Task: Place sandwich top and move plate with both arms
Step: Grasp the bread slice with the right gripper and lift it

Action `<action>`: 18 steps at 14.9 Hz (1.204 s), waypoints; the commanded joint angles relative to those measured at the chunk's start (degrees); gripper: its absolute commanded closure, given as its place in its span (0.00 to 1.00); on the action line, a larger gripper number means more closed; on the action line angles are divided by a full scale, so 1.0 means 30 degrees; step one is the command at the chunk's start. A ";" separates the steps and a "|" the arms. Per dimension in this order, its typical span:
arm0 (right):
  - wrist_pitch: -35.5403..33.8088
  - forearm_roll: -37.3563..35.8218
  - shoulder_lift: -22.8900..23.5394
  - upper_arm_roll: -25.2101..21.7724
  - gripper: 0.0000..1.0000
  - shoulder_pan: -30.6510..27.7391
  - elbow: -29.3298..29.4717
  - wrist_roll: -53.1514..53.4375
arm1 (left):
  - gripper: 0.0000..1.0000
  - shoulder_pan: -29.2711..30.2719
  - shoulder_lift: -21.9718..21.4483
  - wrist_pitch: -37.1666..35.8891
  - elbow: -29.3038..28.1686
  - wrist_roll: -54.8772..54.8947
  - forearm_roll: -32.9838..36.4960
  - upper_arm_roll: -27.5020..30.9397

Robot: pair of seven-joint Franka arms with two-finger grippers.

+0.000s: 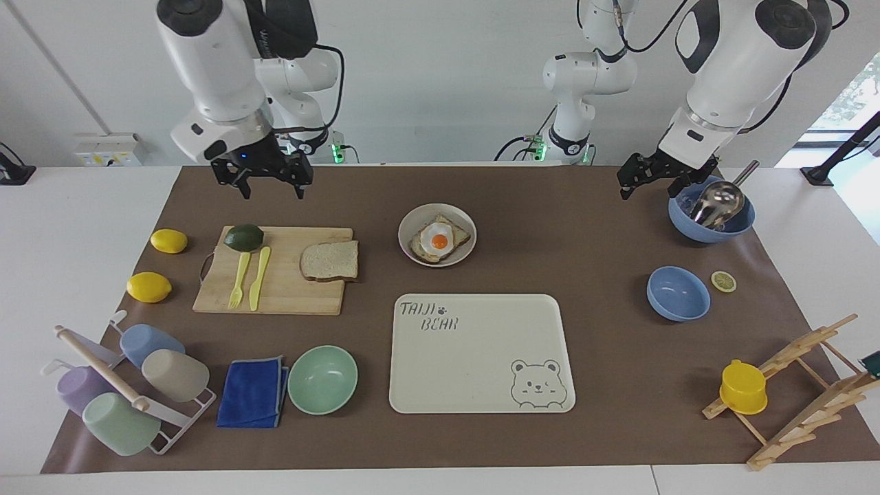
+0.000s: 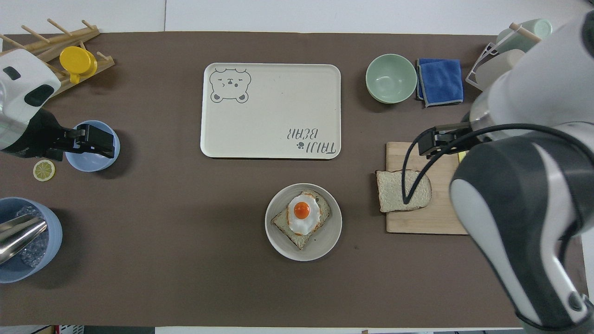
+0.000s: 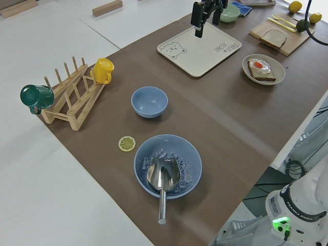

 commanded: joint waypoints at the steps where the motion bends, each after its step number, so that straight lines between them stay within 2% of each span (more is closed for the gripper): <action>1: 0.1551 -0.0983 0.2922 0.0005 0.00 0.1524 0.0703 0.2722 | 0.00 0.0049 -0.0348 0.0191 -0.0374 -0.0175 -0.0120 0.0047; 5: 0.2086 -0.1217 0.5469 -0.0024 0.00 0.3222 0.0936 0.6119 | 0.00 0.0049 -0.0348 0.0191 -0.0374 -0.0175 -0.0120 0.0047; 7: 0.2524 -0.1596 0.6120 0.0005 0.00 0.3314 0.0617 0.7504 | 0.00 0.0049 -0.0348 0.0191 -0.0374 -0.0175 -0.0120 0.0018; 15: 0.3199 -0.2769 0.5361 0.0005 0.00 0.3051 -0.2869 0.7626 | 0.00 0.0049 -0.0348 0.0191 -0.0374 -0.0175 -0.0120 0.0047; 18: 0.3637 -0.3032 0.5126 0.0005 0.08 0.2846 -0.3662 0.7538 | 0.00 0.0049 -0.0348 0.0191 -0.0374 -0.0175 -0.0120 0.0047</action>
